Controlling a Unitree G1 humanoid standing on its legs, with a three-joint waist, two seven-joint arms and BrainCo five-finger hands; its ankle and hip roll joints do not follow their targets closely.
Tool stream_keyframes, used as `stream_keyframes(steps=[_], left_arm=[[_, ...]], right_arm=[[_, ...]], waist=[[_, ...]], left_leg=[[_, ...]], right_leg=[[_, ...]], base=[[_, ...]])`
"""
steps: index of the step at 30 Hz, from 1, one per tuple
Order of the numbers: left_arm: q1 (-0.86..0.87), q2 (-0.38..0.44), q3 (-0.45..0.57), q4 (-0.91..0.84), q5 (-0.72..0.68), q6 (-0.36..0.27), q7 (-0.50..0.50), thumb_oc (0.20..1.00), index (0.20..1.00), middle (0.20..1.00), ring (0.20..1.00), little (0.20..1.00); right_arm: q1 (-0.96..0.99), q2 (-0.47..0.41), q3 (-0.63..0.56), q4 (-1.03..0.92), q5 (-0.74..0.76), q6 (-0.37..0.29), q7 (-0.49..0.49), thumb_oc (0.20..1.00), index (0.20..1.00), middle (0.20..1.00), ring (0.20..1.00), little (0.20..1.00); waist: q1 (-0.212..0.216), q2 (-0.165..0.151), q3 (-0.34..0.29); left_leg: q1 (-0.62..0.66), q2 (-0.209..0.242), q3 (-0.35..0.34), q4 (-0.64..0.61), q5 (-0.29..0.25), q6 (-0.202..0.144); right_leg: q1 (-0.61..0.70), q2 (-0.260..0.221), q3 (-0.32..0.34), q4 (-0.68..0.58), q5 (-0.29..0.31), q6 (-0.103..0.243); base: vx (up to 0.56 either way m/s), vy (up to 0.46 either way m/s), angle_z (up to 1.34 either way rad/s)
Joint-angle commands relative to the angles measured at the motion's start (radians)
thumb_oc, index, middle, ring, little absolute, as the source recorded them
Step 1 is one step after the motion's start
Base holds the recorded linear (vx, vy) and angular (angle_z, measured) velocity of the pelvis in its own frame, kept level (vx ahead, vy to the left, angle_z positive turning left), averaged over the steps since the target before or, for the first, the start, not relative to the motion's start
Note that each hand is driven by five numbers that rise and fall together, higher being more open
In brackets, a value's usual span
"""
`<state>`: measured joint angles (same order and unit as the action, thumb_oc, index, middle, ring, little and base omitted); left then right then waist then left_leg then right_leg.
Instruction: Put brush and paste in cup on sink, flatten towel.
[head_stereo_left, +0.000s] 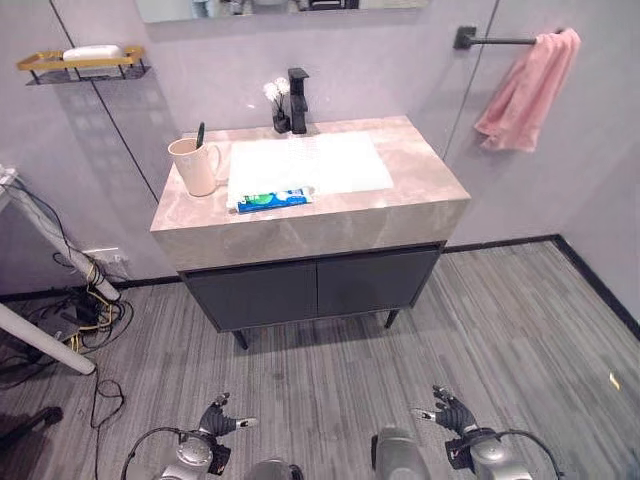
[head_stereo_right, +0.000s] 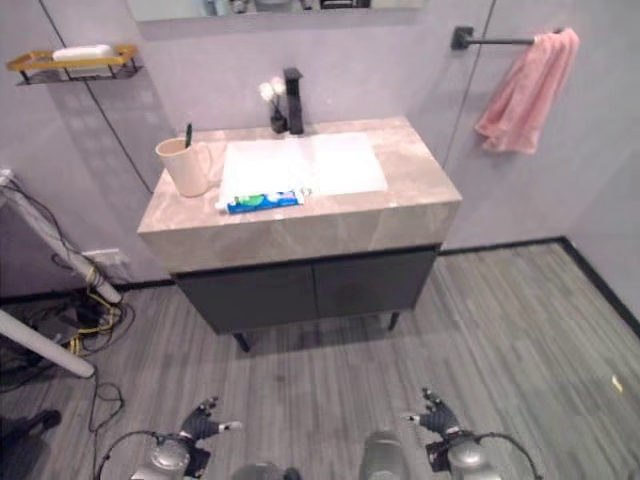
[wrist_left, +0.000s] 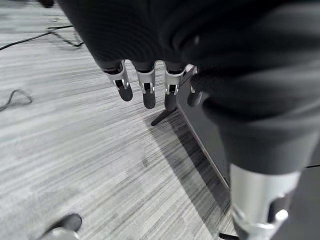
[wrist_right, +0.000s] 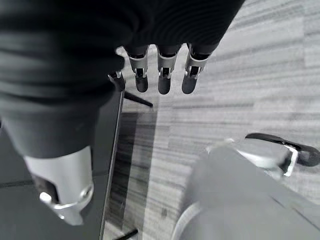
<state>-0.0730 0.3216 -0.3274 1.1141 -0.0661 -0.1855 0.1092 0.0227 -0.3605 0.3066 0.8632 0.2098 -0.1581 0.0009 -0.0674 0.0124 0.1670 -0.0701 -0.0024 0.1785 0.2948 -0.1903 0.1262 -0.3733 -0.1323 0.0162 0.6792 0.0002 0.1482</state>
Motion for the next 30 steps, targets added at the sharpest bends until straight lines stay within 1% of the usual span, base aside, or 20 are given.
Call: stream_keyframes(steps=[1, 3, 4, 5, 7, 11, 13, 14, 15, 16, 18, 20, 22, 24, 25, 26, 27, 28, 29, 30], left_arm=[[-0.035, 0.044, 0.057, 0.008, -0.021, -0.038, 0.036, 1.0, 1.0, 1.0, 1.0, 1.0], [-0.044, 0.04, 0.058, 0.011, -0.026, -0.042, 0.038, 1.0, 1.0, 1.0, 1.0, 1.0], [-0.051, 0.035, 0.056, -0.005, -0.02, -0.05, 0.053, 1.0, 1.0, 1.0, 1.0, 1.0], [-0.051, 0.035, 0.056, -0.005, -0.02, -0.05, 0.053, 1.0, 1.0, 1.0, 1.0, 1.0], [-0.044, 0.031, 0.047, -0.036, -0.02, -0.057, 0.06, 1.0, 1.0, 1.0, 1.0, 1.0], [-0.041, 0.023, 0.039, -0.049, -0.028, -0.058, 0.062, 1.0, 1.0, 1.0, 1.0, 1.0], [-0.035, 0.019, 0.028, -0.061, -0.024, -0.058, 0.057, 1.0, 1.0, 1.0, 1.0, 1.0], [-0.035, 0.019, 0.028, -0.061, -0.024, -0.058, 0.057, 1.0, 1.0, 1.0, 1.0, 1.0], [-0.042, 0.024, 0.017, -0.079, -0.022, -0.056, 0.056, 1.0, 1.0, 1.0, 1.0, 1.0], [-0.042, 0.024, 0.017, -0.08, -0.022, -0.056, 0.056, 1.0, 1.0, 1.0, 1.0, 1.0], [-0.07, 0.022, -0.024, -0.09, 0.005, -0.057, 0.063, 1.0, 1.0, 1.0, 1.0, 1.0], [-0.079, 0.013, -0.045, -0.098, 0.014, -0.055, 0.065, 1.0, 1.0, 1.0, 1.0, 1.0], [-0.092, 0.007, -0.065, -0.109, 0.021, -0.054, 0.065, 1.0, 1.0, 1.0, 1.0, 1.0], [-0.096, 0.005, -0.08, -0.113, 0.026, -0.059, 0.065, 1.0, 1.0, 1.0, 1.0, 1.0], [-0.096, 0.005, -0.08, -0.113, 0.026, -0.059, 0.065, 1.0, 1.0, 1.0, 1.0, 1.0], [-0.104, 0.001, -0.089, -0.089, 0.045, -0.064, 0.074, 1.0, 1.0, 1.0, 1.0, 1.0], [-0.108, -0.002, -0.096, -0.089, 0.047, -0.064, 0.077, 1.0, 1.0, 1.0, 1.0, 1.0], [-0.108, -0.002, -0.096, -0.089, 0.047, -0.064, 0.077, 1.0, 1.0, 1.0, 1.0, 1.0], [-0.113, -0.001, -0.096, -0.083, 0.043, -0.065, 0.081, 1.0, 1.0, 1.0, 1.0, 1.0], [-0.111, -0.001, -0.093, -0.088, 0.029, -0.068, 0.079, 1.0, 1.0, 1.0, 1.0, 1.0]], right_arm=[[-0.037, -0.043, 0.033, -0.05, -0.077, -0.041, -0.012, 1.0, 1.0, 1.0, 1.0, 1.0], [-0.04, -0.046, 0.044, -0.041, -0.096, -0.038, -0.011, 1.0, 1.0, 1.0, 1.0, 1.0], [-0.036, -0.047, 0.046, -0.038, -0.097, -0.037, -0.014, 1.0, 1.0, 1.0, 1.0, 1.0], [-0.036, -0.047, 0.046, -0.038, -0.097, -0.037, -0.014, 1.0, 1.0, 1.0, 1.0, 1.0], [-0.019, -0.046, 0.046, -0.033, -0.088, -0.032, -0.006, 1.0, 1.0, 1.0, 1.0, 1.0], [-0.016, -0.07, 0.054, -0.058, -0.096, -0.031, 0.006, 1.0, 1.0, 1.0, 1.0, 1.0], [-0.002, -0.097, 0.059, -0.073, -0.117, -0.034, 0.016, 1.0, 1.0, 1.0, 1.0, 1.0], [-0.002, -0.097, 0.06, -0.073, -0.117, -0.034, 0.016, 1.0, 1.0, 1.0, 1.0, 1.0], [-0.004, -0.115, 0.068, -0.088, -0.141, -0.032, 0.017, 1.0, 1.0, 1.0, 1.0, 1.0], [-0.004, -0.115, 0.068, -0.088, -0.141, -0.032, 0.017, 1.0, 1.0, 1.0, 1.0, 1.0], [-0.03, -0.136, 0.09, -0.052, -0.24, -0.029, -0.045, 1.0, 1.0, 1.0, 1.0, 1.0], [-0.038, -0.143, 0.1, -0.033, -0.244, -0.022, -0.042, 1.0, 1.0, 1.0, 1.0, 1.0], [-0.045, -0.138, 0.117, -0.014, -0.261, -0.016, -0.043, 1.0, 1.0, 1.0, 1.0, 1.0], [-0.045, -0.133, 0.121, -0.006, -0.269, -0.021, -0.048, 1.0, 1.0, 1.0, 1.0, 1.0], [-0.045, -0.133, 0.12, -0.006, -0.269, -0.021, -0.048, 1.0, 1.0, 1.0, 1.0, 1.0], [-0.048, -0.127, 0.126, 0.007, -0.271, -0.025, -0.063, 1.0, 1.0, 1.0, 1.0, 1.0], [-0.052, -0.123, 0.13, 0.014, -0.273, -0.027, -0.066, 1.0, 1.0, 1.0, 1.0, 1.0], [-0.052, -0.123, 0.13, 0.014, -0.273, -0.027, -0.066, 1.0, 1.0, 1.0, 1.0, 1.0], [-0.073, -0.121, 0.146, 0.019, -0.268, -0.031, -0.063, 1.0, 1.0, 1.0, 1.0, 1.0], [-0.081, -0.122, 0.151, 0.013, -0.258, -0.036, -0.052, 1.0, 1.0, 1.0, 1.0, 1.0]], waist=[[-0.016, -0.052, 0.032], [-0.025, -0.057, 0.035], [-0.037, -0.062, 0.033], [-0.037, -0.061, 0.034], [-0.052, -0.065, 0.01], [-0.06, -0.053, -0.025], [-0.066, -0.034, -0.049], [-0.066, -0.034, -0.049], [-0.061, -0.037, -0.049], [-0.063, -0.036, -0.049], [-0.044, -0.068, -0.025], [-0.035, -0.086, -0.011], [-0.025, -0.095, -0.012], [-0.022, -0.09, -0.016], [-0.021, -0.09, -0.016], [-0.013, -0.067, -0.022], [-0.003, -0.056, -0.021], [-0.003, -0.057, -0.02], [0.013, -0.041, -0.016], [0.019, -0.032, -0.02]], left_leg=[[0.16, -0.058, 0.016, -0.189, 0.057, -0.072], [0.172, -0.061, 0.004, -0.192, 0.047, -0.08], [0.191, -0.061, -0.011, -0.204, 0.034, -0.092], [0.192, -0.059, -0.011, -0.203, 0.033, -0.092], [0.217, -0.053, -0.043, -0.212, 0.021, -0.112], [0.245, -0.019, -0.077, -0.218, 0.042, -0.138], [0.246, 0.021, -0.103, -0.159, 0.126, -0.184], [0.245, 0.021, -0.103, -0.159, 0.126, -0.184], [0.202, 0.046, -0.113, -0.039, 0.224, -0.22], [0.2, 0.047, -0.115, -0.036, 0.223, -0.221], [0.076, 0.059, -0.119, 0.226, 0.338, -0.248], [0.007, 0.064, -0.102, 0.319, 0.342, -0.238], [-0.053, 0.071, -0.072, 0.25, 0.297, -0.222], [-0.065, 0.093, -0.023, 0.088, 0.254, -0.208], [-0.064, 0.092, -0.022, 0.087, 0.254, -0.208], [-0.098, 0.133, 0.012, -0.184, 0.307, -0.217], [-0.096, 0.143, -0.009, -0.267, 0.352, -0.224], [-0.094, 0.143, -0.008, -0.269, 0.353, -0.224], [-0.129, 0.16, -0.06, -0.363, 0.416, -0.238], [-0.128, 0.157, -0.094, -0.355, 0.43, -0.245]], right_leg=[[-0.002, -0.039, -0.045, -0.397, 0.19, 0.013], [0.012, -0.042, -0.058, -0.491, 0.213, 0.024], [0.017, -0.041, -0.025, -0.571, 0.24, 0.038], [0.019, -0.04, -0.026, -0.573, 0.24, 0.038], [0.035, -0.002, 0.063, -0.585, 0.242, 0.038], [0.043, 0.056, 0.065, -0.545, 0.208, 0.011], [0.069, 0.096, 0.025, -0.526, 0.158, -0.026], [0.069, 0.095, 0.024, -0.526, 0.158, -0.026], [0.098, 0.111, 0.007, -0.524, 0.132, -0.052], [0.098, 0.111, 0.005, -0.524, 0.132, -0.053], [0.16, 0.107, -0.006, -0.54, 0.107, -0.099], [0.19, 0.097, -0.01, -0.55, 0.097, -0.115], [0.222, 0.084, -0.017, -0.57, 0.088, -0.106], [0.257, 0.077, -0.022, -0.594, 0.075, -0.086], [0.258, 0.077, -0.021, -0.594, 0.075, -0.086], [0.293, 0.081, -0.024, -0.604, 0.045, -0.07], [0.299, 0.085, -0.017, -0.601, 0.036, -0.069], [0.3, 0.085, -0.017, -0.601, 0.036, -0.069], [0.325, 0.085, 0.002, -0.592, 0.005, -0.062], [0.329, 0.088, 0.017, -0.585, -0.005, -0.062]], base=[[0.34, -0.065, -0.36], [0.24, -0.075, -0.07], [0.19, -0.054, 0.15], [0.28, -0.076, 0.32], [0.32, -0.086, 0.27], [0.41, -0.168, 0.41], [0.38, -0.186, 0.56], [0.31, -0.215, 0.45], [0.19, -0.151, 0.22], [0.26, -0.223, 0.26], [0.24, -0.256, 0.24], [0.22, -0.192, 0.1], [0.25, -0.069, 0.05], [0.27, 0.022, 0.36], [0.35, 0.156, 0.21], [0.34, 0.19, 0.25], [0.34, 0.19, 0.16], [0.32, 0.185, -0.08], [0.33, 0.182, -0.38], [0.44, 0.246, -0.38]])
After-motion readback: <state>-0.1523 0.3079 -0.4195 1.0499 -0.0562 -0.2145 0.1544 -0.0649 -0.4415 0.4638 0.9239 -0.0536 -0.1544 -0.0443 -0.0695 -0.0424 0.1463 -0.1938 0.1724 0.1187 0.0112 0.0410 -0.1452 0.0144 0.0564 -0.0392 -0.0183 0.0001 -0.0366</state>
